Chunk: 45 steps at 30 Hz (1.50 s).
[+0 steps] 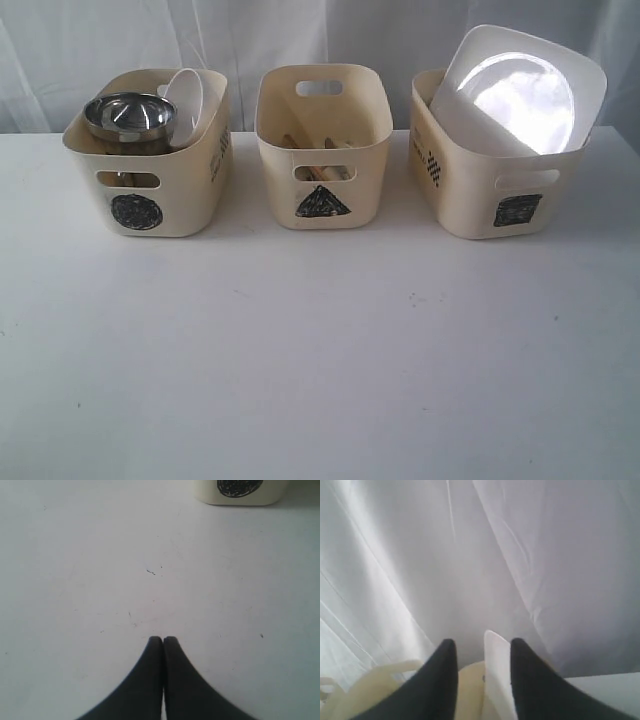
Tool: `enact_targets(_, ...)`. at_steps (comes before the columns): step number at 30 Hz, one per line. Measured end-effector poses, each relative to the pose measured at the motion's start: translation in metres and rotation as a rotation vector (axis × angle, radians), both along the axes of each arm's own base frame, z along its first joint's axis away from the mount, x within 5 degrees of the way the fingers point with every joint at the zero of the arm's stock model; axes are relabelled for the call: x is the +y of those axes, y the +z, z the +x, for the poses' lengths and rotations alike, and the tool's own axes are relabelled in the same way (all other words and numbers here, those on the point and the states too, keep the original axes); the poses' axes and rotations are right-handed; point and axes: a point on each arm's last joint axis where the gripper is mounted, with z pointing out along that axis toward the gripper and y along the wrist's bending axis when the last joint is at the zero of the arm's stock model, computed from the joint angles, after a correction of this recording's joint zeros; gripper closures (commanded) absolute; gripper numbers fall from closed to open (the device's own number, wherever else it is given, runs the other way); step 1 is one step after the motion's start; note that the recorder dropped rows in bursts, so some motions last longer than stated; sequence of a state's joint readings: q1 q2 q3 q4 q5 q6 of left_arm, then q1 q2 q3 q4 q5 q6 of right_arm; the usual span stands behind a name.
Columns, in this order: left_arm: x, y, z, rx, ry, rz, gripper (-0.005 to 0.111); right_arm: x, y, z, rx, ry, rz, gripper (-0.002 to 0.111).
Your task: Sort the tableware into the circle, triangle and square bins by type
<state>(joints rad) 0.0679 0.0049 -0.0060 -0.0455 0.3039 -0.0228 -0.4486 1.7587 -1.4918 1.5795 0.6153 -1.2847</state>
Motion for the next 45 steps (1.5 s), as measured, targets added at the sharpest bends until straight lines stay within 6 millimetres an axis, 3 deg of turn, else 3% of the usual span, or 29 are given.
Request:
enact_targets(1, 0.0, 0.0, 0.0, 0.0, 0.0, 0.0, 0.107, 0.002, 0.005, -0.003, 0.003, 0.004, 0.032, 0.108)
enact_targets(5, 0.0, 0.0, 0.0, 0.0, 0.0, 0.0, 0.107, 0.017, 0.013, -0.017, 0.111, 0.082, 0.113, 0.108)
enact_targets(11, 0.0, 0.0, 0.0, 0.0, 0.0, 0.0, 0.107, 0.061, 0.027, -0.042, 0.129, 0.018, 0.06, 0.108)
enact_targets(15, 0.0, 0.0, 0.0, 0.0, 0.0, 0.0, 0.107, 0.112, 0.05, -0.077, 0.011, -0.02, -0.055, 0.108)
enact_targets(16, 0.0, 0.0, 0.0, 0.0, 0.0, 0.0, 0.107, 0.129, 0.054, -0.094, -0.047, -0.06, -0.091, 0.108)
enact_targets(22, 0.0, 0.0, 0.0, 0.0, 0.0, 0.0, 0.107, 0.16, 0.043, -0.137, -0.112, -0.038, -0.188, 0.108)
enact_targets(30, 0.0, 0.0, 0.0, 0.0, 0.0, 0.0, 0.107, 0.183, 0.041, -0.183, -0.152, 0.174, -0.3, 0.108)
enact_targets(37, 0.0, 0.0, 0.0, 0.0, 0.0, 0.0, 0.107, 0.202, 0.038, -0.207, -0.099, 0.45, -0.303, 0.108)
enact_targets(45, 0.0, 0.0, 0.0, 0.0, 0.0, 0.0, 0.107, 0.188, 0.054, -0.223, -0.225, 0.321, -0.448, 0.108)
